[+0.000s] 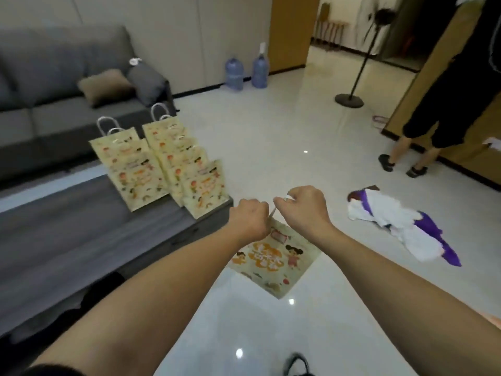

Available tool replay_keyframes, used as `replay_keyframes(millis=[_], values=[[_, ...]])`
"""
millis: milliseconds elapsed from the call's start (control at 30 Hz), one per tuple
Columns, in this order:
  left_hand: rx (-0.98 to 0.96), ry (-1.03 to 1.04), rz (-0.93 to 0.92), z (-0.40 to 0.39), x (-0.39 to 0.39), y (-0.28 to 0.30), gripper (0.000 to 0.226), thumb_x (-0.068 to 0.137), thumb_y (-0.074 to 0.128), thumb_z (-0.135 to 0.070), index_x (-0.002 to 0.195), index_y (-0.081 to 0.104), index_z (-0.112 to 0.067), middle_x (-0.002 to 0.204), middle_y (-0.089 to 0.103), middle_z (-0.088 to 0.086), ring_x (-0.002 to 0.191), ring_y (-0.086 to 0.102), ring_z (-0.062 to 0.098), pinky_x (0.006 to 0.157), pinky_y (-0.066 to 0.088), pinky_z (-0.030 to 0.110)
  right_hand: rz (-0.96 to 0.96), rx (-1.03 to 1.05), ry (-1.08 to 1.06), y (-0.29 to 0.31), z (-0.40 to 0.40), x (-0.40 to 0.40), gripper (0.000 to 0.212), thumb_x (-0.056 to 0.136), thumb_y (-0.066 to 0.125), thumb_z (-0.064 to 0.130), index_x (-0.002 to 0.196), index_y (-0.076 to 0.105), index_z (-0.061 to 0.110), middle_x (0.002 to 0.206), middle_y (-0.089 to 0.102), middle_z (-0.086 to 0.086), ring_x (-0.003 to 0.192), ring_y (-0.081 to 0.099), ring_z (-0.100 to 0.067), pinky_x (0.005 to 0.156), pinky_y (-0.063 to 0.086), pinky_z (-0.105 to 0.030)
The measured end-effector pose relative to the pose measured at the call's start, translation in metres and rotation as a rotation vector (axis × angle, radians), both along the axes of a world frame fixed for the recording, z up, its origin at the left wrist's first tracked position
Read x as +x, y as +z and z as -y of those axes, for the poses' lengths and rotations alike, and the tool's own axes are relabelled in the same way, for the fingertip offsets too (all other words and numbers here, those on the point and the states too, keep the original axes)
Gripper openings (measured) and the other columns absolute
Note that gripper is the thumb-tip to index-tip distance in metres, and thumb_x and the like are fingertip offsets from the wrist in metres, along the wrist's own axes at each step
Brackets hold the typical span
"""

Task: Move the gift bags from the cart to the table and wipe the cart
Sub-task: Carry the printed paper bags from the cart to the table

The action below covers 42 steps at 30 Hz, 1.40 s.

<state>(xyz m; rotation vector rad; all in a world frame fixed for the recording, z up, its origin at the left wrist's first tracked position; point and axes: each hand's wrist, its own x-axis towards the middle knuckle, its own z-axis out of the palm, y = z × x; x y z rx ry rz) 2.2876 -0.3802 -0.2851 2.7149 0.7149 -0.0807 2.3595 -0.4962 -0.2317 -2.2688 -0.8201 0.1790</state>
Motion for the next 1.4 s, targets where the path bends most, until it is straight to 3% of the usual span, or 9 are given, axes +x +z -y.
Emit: replay_keyframes(millis=[100, 167, 233, 333, 467, 867, 1100, 1267, 1400], values=[[-0.016, 0.138, -0.077, -0.055, -0.055, -0.003, 0.026, 0.098, 0.045, -0.028, 0.102, 0.069, -0.017, 0.096, 0.064, 0.007, 0.097, 0.059, 0.031, 0.074, 0.055, 0.042, -0.078, -0.022, 0.188, -0.011, -0.069, -0.026, 0.052, 0.079, 0.067, 0.021, 0.046, 0.027, 0.016, 0.039, 0.024, 0.003, 0.050, 0.024, -0.020, 0.050, 0.022, -0.034], [-0.010, 0.279, -0.096, -0.083, -0.087, -0.003, 0.027, 0.099, 0.045, -0.029, 0.103, 0.070, -0.020, 0.096, 0.063, 0.005, 0.093, 0.060, 0.028, 0.068, 0.052, 0.037, -0.110, -0.054, 0.318, -0.018, -0.111, -0.043, 0.043, 0.077, 0.066, 0.024, 0.046, 0.040, 0.010, 0.041, 0.041, 0.001, 0.049, 0.041, -0.023, 0.049, 0.035, -0.037], [-0.012, 0.398, -0.123, -0.106, -0.110, 0.000, 0.023, 0.097, 0.047, -0.027, 0.100, 0.069, -0.021, 0.097, 0.064, 0.005, 0.089, 0.059, 0.027, 0.065, 0.049, 0.035, -0.121, -0.048, 0.436, -0.022, -0.150, -0.055, 0.043, 0.075, 0.067, 0.025, 0.046, 0.037, 0.013, 0.046, 0.040, -0.003, 0.050, 0.049, -0.024, 0.050, 0.037, -0.039], [-0.033, 0.552, -0.131, -0.135, -0.126, 0.001, 0.020, 0.091, 0.050, -0.019, 0.094, 0.069, -0.021, 0.096, 0.066, 0.005, 0.085, 0.061, 0.028, 0.065, 0.049, 0.035, -0.102, -0.040, 0.582, -0.022, -0.198, -0.062, 0.046, 0.079, 0.070, 0.025, 0.043, 0.044, 0.014, 0.040, 0.037, 0.006, 0.048, 0.040, -0.016, 0.050, 0.028, -0.032], [-0.012, 0.695, -0.148, -0.167, -0.127, -0.004, 0.019, 0.092, 0.049, -0.020, 0.088, 0.067, -0.022, 0.087, 0.064, 0.000, 0.084, 0.062, 0.026, 0.066, 0.048, 0.034, -0.108, -0.023, 0.722, -0.032, -0.248, -0.053, 0.047, 0.084, 0.072, 0.031, 0.055, 0.055, -0.002, 0.050, 0.041, -0.005, 0.050, 0.038, -0.017, 0.051, 0.025, -0.034], [0.029, 0.818, -0.244, -0.251, -0.099, -0.037, 0.013, 0.096, 0.049, -0.026, 0.087, 0.058, -0.024, 0.086, 0.058, 0.000, 0.077, 0.056, 0.025, 0.066, 0.043, 0.034, -0.133, -0.118, 0.851, -0.063, -0.362, -0.019, 0.047, 0.087, 0.073, 0.038, 0.053, 0.053, 0.011, 0.052, 0.047, -0.001, 0.056, 0.045, -0.019, 0.051, 0.029, -0.032], [-0.073, 0.847, -0.259, -0.330, -0.103, -0.071, 0.014, 0.092, 0.050, -0.022, 0.087, 0.063, -0.020, 0.085, 0.063, 0.000, 0.081, 0.064, 0.025, 0.069, 0.051, 0.034, -0.086, -0.197, 0.874, -0.095, -0.443, -0.025, 0.047, 0.086, 0.071, 0.036, 0.059, 0.057, -0.001, 0.053, 0.044, -0.005, 0.054, 0.040, -0.018, 0.050, 0.025, -0.033], [-0.117, 0.790, -0.259, -0.406, -0.115, -0.102, 0.024, 0.096, 0.047, -0.026, 0.105, 0.069, -0.020, 0.103, 0.066, 0.008, 0.093, 0.065, 0.031, 0.075, 0.049, 0.036, -0.073, -0.280, 0.858, -0.119, -0.509, -0.035, 0.052, 0.088, 0.071, 0.035, 0.051, 0.046, 0.008, 0.049, 0.042, -0.005, 0.048, 0.035, -0.014, 0.047, 0.021, -0.032], [-0.196, 0.763, -0.258, -0.466, -0.124, -0.127, 0.028, 0.099, 0.046, -0.030, 0.113, 0.068, -0.019, 0.113, 0.066, 0.010, 0.103, 0.064, 0.034, 0.081, 0.050, 0.038, -0.077, -0.391, 0.822, -0.132, -0.557, -0.044, 0.048, 0.088, 0.070, 0.039, 0.060, 0.059, 0.002, 0.058, 0.054, -0.011, 0.055, 0.044, -0.018, 0.048, 0.025, -0.031]])
